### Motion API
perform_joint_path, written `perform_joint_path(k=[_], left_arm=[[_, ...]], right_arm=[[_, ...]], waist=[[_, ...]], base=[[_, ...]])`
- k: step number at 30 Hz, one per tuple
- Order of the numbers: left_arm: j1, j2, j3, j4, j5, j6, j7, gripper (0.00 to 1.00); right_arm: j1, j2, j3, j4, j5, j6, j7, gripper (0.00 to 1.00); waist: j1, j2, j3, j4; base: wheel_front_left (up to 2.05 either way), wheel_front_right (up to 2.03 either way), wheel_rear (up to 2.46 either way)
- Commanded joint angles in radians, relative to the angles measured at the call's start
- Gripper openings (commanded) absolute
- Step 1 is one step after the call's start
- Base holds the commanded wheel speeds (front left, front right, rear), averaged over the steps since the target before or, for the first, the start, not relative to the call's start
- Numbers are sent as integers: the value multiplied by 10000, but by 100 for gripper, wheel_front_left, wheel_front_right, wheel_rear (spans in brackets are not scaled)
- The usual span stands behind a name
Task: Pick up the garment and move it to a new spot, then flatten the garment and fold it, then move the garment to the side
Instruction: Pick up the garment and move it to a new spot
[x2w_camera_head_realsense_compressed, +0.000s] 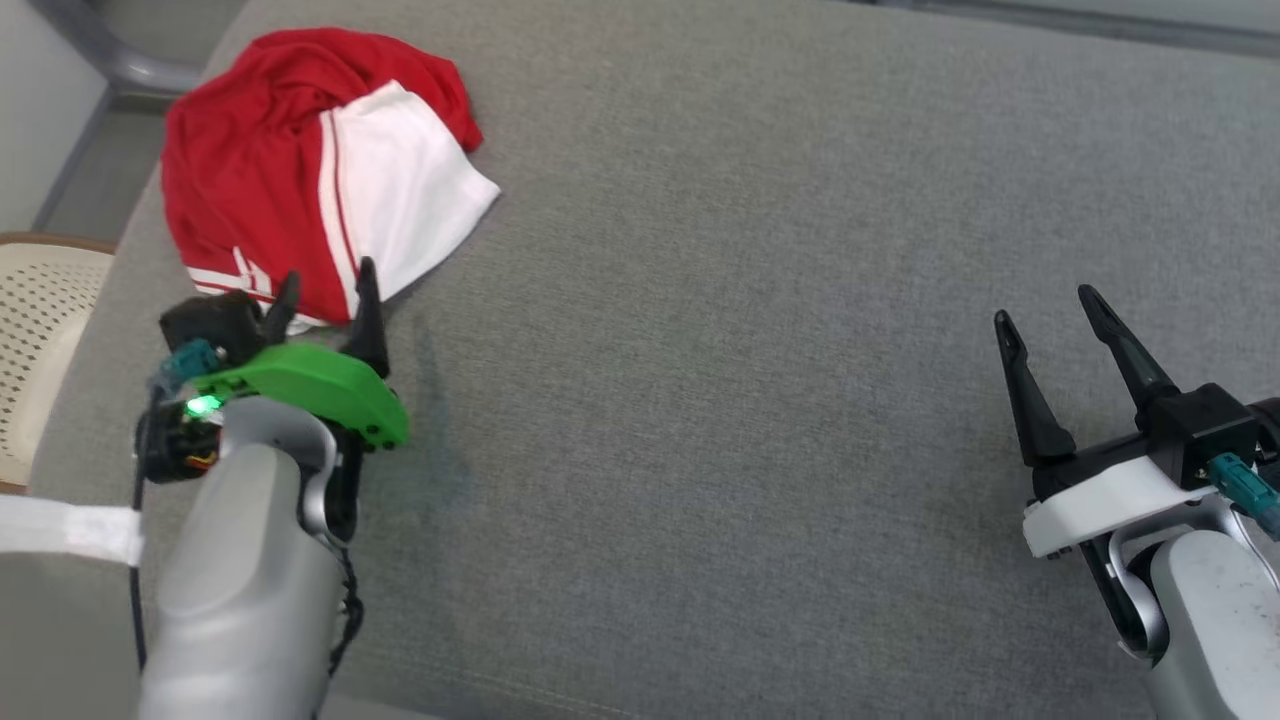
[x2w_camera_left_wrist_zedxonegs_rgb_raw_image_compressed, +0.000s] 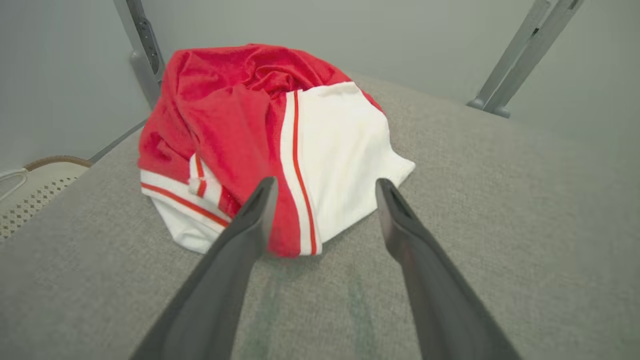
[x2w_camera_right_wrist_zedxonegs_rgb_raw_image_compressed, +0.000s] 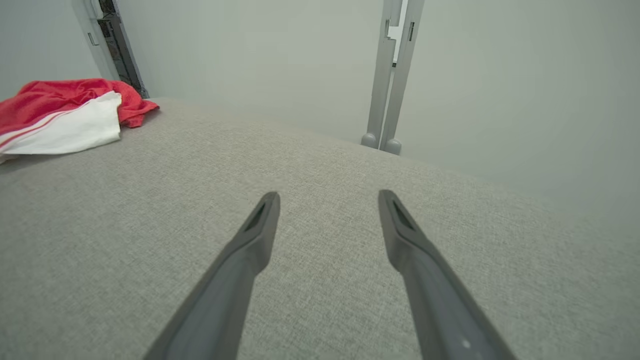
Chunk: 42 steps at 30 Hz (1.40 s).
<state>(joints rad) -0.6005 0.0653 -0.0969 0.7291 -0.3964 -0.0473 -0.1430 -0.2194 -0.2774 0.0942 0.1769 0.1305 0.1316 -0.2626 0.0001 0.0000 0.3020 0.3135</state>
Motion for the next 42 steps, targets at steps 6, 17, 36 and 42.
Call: perform_joint_path(k=[6,17,36,42], left_arm=[[-1584,858,543,2235,111,1384,360,100],[-1626,1190,228,3769,47,430,633,0],[1466,-98,-3081,-5013,-1370,-830,2639,0],[2649,-116,-4346,-9202,-2296,-501,4244,0]], right_arm=[[-233,-73,167,-47,194,-17,-31,100],[453,409,37,251,318,-17,-31,100],[2144,1799,-202,751,142,-17,-31,100],[2181,1900,-287,798,133,-17,-31,100]], waist=[[-1,0,1856,-1957],[-1,0,570,-2146],[-1,0,-2530,-2614],[-1,0,-2545,-3407]], base=[[0,0,0],[0,0,0],[0,0,0],[0,0,0]])
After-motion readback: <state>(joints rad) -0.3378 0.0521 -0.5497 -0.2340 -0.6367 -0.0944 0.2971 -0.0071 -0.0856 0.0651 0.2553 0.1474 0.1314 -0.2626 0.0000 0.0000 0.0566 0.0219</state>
